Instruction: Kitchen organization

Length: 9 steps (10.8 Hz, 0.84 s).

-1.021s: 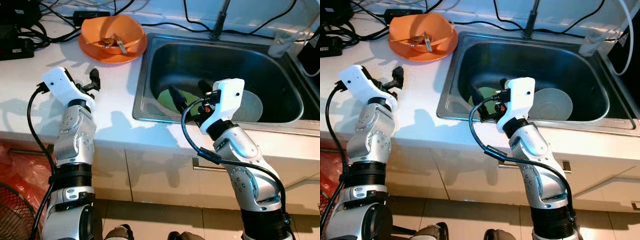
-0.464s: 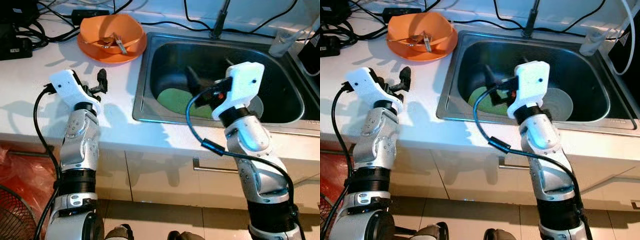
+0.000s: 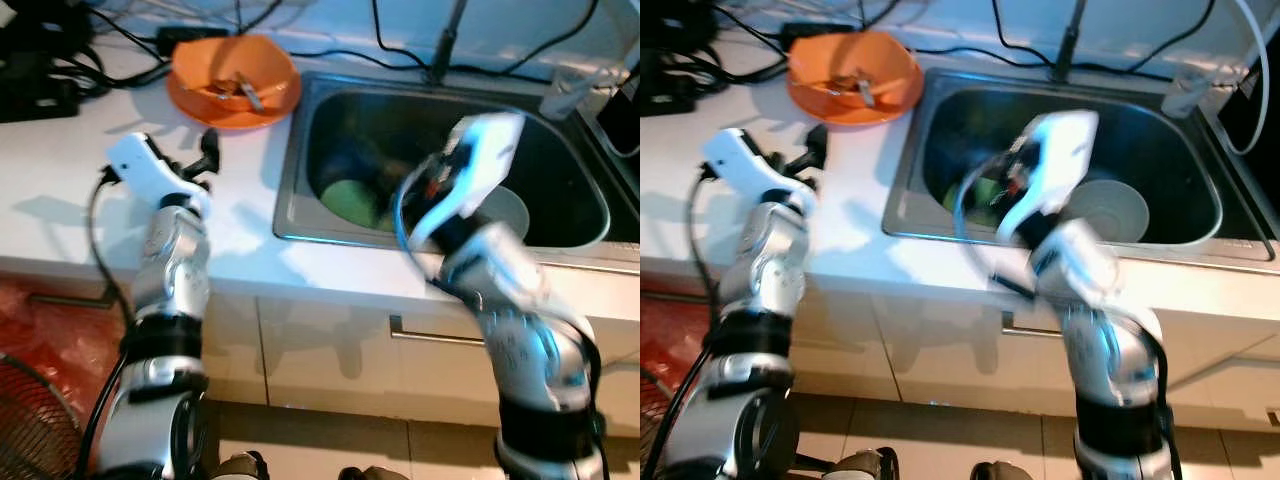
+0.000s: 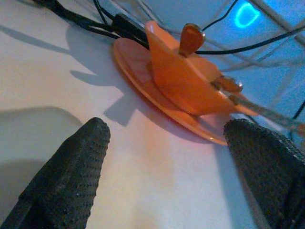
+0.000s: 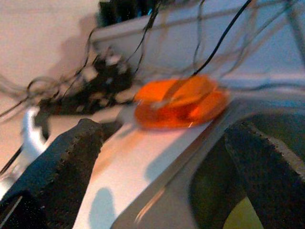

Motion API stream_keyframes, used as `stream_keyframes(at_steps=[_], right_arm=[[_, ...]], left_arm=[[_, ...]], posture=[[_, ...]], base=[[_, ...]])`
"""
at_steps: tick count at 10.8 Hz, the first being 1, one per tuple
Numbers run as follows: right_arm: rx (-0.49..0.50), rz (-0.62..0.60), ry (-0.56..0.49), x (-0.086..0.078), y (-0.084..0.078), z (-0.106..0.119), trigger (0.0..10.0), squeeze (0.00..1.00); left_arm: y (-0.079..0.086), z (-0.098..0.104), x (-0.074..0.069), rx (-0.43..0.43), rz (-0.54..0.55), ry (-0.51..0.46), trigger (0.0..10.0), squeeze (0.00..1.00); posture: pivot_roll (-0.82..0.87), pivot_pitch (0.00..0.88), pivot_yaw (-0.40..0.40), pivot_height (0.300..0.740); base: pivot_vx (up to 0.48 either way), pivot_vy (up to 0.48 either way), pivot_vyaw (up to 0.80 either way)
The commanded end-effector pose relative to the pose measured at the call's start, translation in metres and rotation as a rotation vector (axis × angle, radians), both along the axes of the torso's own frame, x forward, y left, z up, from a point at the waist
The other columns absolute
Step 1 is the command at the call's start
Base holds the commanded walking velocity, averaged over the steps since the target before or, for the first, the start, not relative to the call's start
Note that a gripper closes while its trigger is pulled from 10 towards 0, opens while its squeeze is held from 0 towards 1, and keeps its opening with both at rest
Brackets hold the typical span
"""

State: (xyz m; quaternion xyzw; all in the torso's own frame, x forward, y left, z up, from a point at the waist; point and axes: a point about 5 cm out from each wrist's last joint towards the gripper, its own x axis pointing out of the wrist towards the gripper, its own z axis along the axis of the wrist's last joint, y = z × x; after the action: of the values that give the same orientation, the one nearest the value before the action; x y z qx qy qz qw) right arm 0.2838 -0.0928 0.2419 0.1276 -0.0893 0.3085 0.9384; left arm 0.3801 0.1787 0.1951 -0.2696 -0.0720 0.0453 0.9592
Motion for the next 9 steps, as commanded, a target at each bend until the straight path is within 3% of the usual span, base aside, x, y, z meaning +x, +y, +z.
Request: stream_keyframes(at_steps=[1,3,4,5,7,9], right_arm=[[-0.009,0.018,0.016,-0.005,-0.001,-0.002,10.0,0.0],[0.003,0.067,0.054,-0.015,0.002,-0.005,10.0,0.0],[0.025,0.168,0.107,-0.029,0.004,-0.007,10.0,0.0],[0.029,0.179,0.124,-0.038,0.001,-0.008,10.0,0.0],[0.004,0.14,0.143,-0.042,-0.002,-0.014,10.0,0.0],[-0.02,0.098,0.132,-0.043,-0.004,-0.015,10.0,0.0]], left_arm=[[-0.011,-0.037,-0.002,-0.067,-0.05,0.146,10.0,0.0],[-0.019,-0.038,0.005,-0.114,-0.092,0.148,10.0,0.0],[-0.027,-0.037,0.012,-0.144,-0.111,0.16,10.0,0.0],[-0.031,-0.035,0.015,-0.147,-0.122,0.158,10.0,0.0],[-0.032,-0.035,0.018,-0.157,-0.13,0.167,10.0,0.0],[-0.036,-0.033,0.018,-0.111,-0.15,0.149,10.0,0.0]], posture=[[-0.15,0.114,-0.065,0.74],[-0.19,0.119,-0.054,0.74],[-0.22,0.132,-0.049,0.74],[-0.25,0.148,-0.044,0.74],[-0.28,0.16,-0.036,0.74],[-0.28,0.164,-0.028,0.74]], base=[[0.0,0.0,0.0],[0.0,0.0,0.0],[0.0,0.0,0.0],[0.0,0.0,0.0],[0.0,0.0,0.0],[0.0,0.0,0.0]])
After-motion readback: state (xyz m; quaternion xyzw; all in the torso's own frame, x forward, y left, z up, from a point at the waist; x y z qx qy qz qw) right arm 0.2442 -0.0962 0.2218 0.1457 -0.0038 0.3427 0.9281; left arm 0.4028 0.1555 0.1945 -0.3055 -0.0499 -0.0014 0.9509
